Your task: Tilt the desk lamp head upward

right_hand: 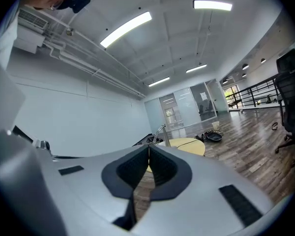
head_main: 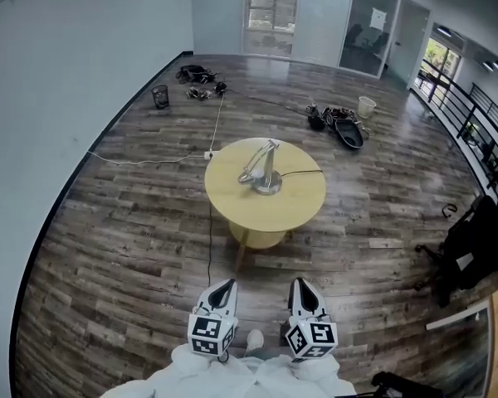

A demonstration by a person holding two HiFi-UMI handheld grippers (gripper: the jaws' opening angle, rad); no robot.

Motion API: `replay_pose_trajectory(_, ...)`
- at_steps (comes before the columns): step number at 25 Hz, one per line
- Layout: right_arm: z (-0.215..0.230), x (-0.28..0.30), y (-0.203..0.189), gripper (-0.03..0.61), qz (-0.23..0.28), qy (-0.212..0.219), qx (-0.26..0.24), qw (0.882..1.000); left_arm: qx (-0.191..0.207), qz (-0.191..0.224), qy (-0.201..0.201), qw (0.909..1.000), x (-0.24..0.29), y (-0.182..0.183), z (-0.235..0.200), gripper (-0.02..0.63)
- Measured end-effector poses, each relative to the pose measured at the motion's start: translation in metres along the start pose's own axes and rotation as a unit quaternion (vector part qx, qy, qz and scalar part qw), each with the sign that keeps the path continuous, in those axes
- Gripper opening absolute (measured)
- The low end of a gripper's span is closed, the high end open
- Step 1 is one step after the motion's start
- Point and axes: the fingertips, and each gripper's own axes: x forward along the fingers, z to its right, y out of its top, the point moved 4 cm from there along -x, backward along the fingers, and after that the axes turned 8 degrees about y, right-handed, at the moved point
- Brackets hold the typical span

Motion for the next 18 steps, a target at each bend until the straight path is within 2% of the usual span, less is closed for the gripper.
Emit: replay_pose_trajectory(18,0.085,0.089,0.028,0.013,0.0,0.04,-0.003,0.999,0.001,0.0,0.031,0.9995,0.114,0.026,0.008,0.002)
